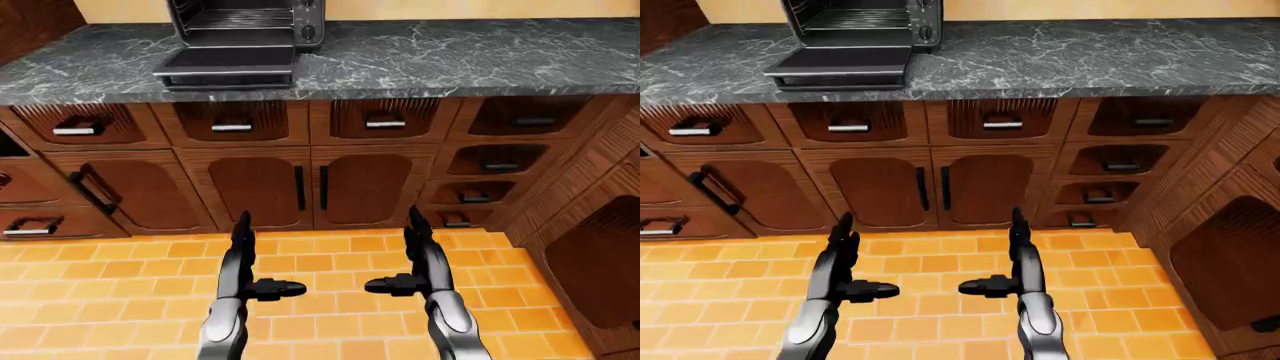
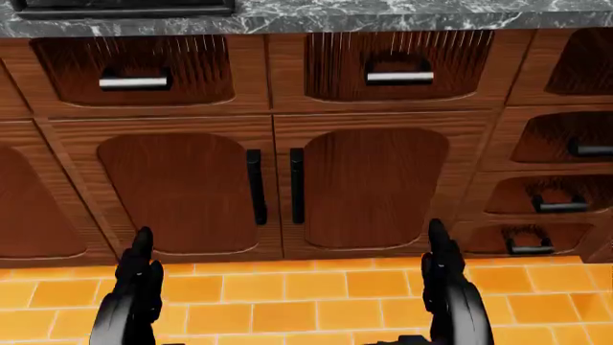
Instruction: Close the toaster oven door.
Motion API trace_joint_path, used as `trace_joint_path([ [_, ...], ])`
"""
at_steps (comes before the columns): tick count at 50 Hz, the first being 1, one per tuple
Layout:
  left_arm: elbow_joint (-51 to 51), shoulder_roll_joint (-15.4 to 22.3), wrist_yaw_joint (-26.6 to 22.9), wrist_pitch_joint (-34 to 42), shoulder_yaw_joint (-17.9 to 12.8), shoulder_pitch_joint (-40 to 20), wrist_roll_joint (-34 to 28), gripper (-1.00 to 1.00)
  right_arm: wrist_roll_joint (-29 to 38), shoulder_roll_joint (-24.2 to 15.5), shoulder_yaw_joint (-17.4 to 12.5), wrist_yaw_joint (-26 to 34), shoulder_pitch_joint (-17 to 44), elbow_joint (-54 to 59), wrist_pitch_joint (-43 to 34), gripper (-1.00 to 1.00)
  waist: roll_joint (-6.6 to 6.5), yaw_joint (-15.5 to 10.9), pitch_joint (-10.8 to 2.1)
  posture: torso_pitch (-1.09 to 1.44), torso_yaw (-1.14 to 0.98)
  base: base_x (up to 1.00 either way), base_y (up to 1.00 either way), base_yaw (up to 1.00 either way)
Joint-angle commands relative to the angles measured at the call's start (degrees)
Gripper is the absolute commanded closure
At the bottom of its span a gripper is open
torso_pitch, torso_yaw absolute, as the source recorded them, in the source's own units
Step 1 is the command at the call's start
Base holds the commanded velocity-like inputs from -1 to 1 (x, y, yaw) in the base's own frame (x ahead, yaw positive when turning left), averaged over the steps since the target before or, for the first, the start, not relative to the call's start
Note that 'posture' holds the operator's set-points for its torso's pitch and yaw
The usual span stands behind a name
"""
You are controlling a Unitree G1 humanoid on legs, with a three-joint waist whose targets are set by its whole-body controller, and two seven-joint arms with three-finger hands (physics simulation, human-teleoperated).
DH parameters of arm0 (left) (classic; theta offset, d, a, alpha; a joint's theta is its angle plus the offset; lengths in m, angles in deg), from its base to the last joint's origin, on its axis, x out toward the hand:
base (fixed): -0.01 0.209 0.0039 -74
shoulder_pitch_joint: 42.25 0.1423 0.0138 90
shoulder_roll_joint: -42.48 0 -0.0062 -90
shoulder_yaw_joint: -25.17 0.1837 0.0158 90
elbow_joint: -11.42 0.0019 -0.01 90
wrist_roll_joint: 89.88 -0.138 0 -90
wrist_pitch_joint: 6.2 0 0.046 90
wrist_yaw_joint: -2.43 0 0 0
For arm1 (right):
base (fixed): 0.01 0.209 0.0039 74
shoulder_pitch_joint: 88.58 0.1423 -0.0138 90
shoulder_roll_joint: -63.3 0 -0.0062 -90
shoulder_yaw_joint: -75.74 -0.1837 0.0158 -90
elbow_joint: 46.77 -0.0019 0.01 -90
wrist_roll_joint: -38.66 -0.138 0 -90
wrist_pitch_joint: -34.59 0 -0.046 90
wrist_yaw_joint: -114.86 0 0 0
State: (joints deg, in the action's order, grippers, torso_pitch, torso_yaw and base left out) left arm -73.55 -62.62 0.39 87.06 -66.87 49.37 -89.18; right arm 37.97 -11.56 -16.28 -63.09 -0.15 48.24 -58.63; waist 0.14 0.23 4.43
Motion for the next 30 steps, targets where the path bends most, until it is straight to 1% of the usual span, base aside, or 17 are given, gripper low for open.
trace_joint_path([
  [1,-6.69,0.38,-0.33,-1.69,-0.40,-1.63,0.83,-1.00,-1.03,-0.59,-0.79,0.28,2.40,-6.22,2.03,-1.00,0.45,0.12,-0.05,0.00,0.00,0.00,0.00,0.00],
  [2,-6.93,0.40,-0.39,-1.50,-0.48,-1.63,0.91,-1.00,-1.20,-0.61,-0.84,0.40,2.41,-6.65,1.63,-1.00,0.41,-0.15,-2.08,0.00,0.00,0.00,0.00,0.00],
  [3,-6.79,0.47,-0.55,-1.60,-0.50,-1.64,0.85,-1.00,-1.29,-0.71,-0.73,0.89,2.31,-7.08,1.34,-1.00,0.06,-0.46,-3.62,0.00,0.00,0.00,0.00,0.00],
  [4,-6.79,0.52,-0.61,-1.41,-0.65,-1.77,0.93,-1.00,-1.43,-0.75,-0.83,0.98,2.41,-7.67,0.70,-1.00,0.33,-0.59,-2.50,0.00,0.00,0.00,0.00,0.00],
  [5,-6.98,0.62,-0.68,-1.21,-0.82,-1.85,0.99,-1.00,-1.62,-0.81,-0.97,1.11,2.53,-8.24,0.04,-1.00,0.44,-0.36,-1.01,0.00,0.00,0.00,0.00,0.00],
  [7,-7.75,0.74,-0.82,-0.47,-1.05,-1.86,1.15,-1.00,-1.59,-0.88,-1.01,1.30,2.44,-9.02,-0.51,-1.00,0.43,-0.46,-3.92,0.00,0.00,0.00,0.00,0.00],
  [8,-8.26,0.82,-1.06,-0.23,-1.12,-1.73,1.22,-1.00,-1.57,-0.86,-1.03,1.29,2.46,-9.62,-0.94,-1.00,0.42,-0.47,-4.24,0.00,0.00,0.00,0.00,0.00],
  [10,-8.79,1.02,-1.30,0.28,-1.51,-1.82,1.38,-1.00,-1.50,-0.84,-1.06,1.27,2.52,-10.63,-1.75,-1.00,0.37,-0.48,-4.28,0.00,0.00,0.00,0.00,0.00],
  [15,-10.60,2.61,-2.23,2.51,-4.57,-2.92,2.72,-1.00,-1.80,-1.50,-2.25,1.30,4.15,-14.81,-4.70,-1.00,0.21,-0.48,-4.65,0.00,0.00,0.00,0.00,0.00],
  [16,-11.69,2.91,-2.59,3.27,-5.11,-2.75,3.05,-1.00,0.22,-2.10,-2.23,0.67,4.45,-14.99,-3.69,-1.00,0.17,-0.45,-4.74,0.00,0.00,0.00,0.00,0.00],
  [17,-13.32,3.23,-2.98,4.31,-5.77,-2.45,3.47,-1.00,-0.32,-2.18,-2.60,1.09,4.73,-16.58,-5.69,-1.00,0.14,-0.45,-4.82,0.00,0.00,0.00,0.00,0.00],
  [20,-17.57,4.68,-3.96,7.63,-8.87,-2.99,4.97,-1.00,-1.46,-2.87,-4.30,0.95,6.79,-19.17,-9.40,-1.00,0.03,-0.41,-5.06,0.00,0.00,0.00,0.00,0.00],
  [21,-19.99,5.42,-4.39,9.25,-10.49,-2.81,5.77,-1.00,-2.08,-3.23,-5.06,1.05,7.33,-19.79,-10.48,-1.00,0.01,-0.41,-5.10,0.00,0.00,0.00,0.00,0.00],
  [27,-25.08,7.86,-6.17,12.89,-16.82,-3.57,7.92,-1.00,-3.81,-5.08,-7.38,1.20,10.21,-23.56,-14.91,-1.00,-0.12,-0.39,-5.06,0.00,0.00,0.00,0.00,0.00],
  [28,-26.21,8.44,-5.32,16.91,-19.02,-4.97,10.58,-1.00,-4.25,-5.69,-8.00,1.27,11.10,-24.42,-16.22,-1.00,-0.17,-0.41,-5.03,0.00,0.00,0.00,0.00,0.00],
  [29,-27.44,9.27,-4.88,19.51,-20.25,-5.83,12.29,-1.00,-4.52,-6.12,-8.42,1.31,11.66,-24.92,-17.12,-1.00,-0.22,-0.41,-5.03,0.00,0.00,0.00,0.00,0.00],
  [30,-27.58,10.30,-4.54,19.60,-20.85,-6.50,12.10,-1.00,-4.59,-6.65,-8.93,1.12,12.53,-25.19,-17.72,-1.00,-0.30,-0.42,-5.01,0.00,0.00,0.00,0.00,0.00],
])
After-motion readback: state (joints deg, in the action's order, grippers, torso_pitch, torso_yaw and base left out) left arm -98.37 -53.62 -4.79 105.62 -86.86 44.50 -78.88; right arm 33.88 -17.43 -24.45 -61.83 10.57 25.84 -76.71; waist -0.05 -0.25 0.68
